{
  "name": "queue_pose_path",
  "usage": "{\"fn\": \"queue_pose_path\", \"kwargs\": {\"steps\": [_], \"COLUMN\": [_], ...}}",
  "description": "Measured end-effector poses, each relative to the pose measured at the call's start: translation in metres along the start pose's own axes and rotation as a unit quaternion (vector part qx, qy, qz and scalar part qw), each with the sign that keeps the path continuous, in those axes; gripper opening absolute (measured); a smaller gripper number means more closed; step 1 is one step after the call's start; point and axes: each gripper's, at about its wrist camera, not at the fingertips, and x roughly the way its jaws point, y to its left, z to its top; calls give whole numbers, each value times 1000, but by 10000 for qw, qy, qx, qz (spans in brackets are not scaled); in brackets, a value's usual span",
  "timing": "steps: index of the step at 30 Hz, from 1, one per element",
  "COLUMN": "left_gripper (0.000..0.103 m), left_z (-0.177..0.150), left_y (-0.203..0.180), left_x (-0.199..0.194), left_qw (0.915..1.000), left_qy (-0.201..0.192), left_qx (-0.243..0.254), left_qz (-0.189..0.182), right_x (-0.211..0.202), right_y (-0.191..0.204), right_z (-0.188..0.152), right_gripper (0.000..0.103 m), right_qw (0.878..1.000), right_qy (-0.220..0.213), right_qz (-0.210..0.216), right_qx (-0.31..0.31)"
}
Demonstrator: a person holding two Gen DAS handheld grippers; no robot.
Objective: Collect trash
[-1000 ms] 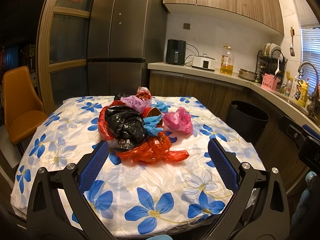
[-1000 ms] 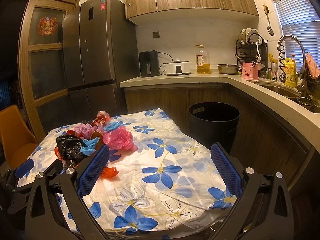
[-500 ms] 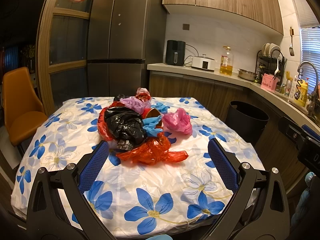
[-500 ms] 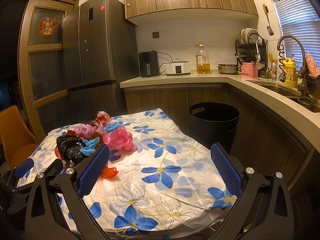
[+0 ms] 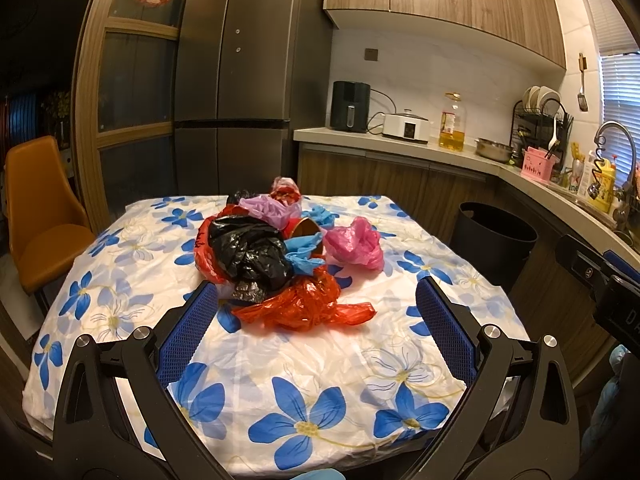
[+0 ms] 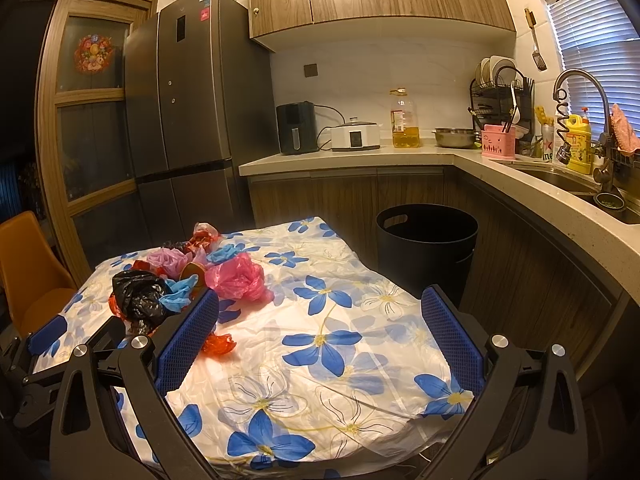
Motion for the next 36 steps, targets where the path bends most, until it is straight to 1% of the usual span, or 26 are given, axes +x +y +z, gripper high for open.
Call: {"fn": "queue_pose_path", "kwargs": {"steps": [36], "left_gripper": [97], "left_z": [4], "left_y": [-4], "left_x": [0], "left_qw": [10000], "left_qy": [-55], "left_qx": [32], "left_qz": [-8], "right_x": [-3], "right_y": [-3], "right_z": [-1], "right_gripper": [98], "right_qw": [10000], "right_qy": [-4], "right_qz": [-19], "right_qx": [38]}}
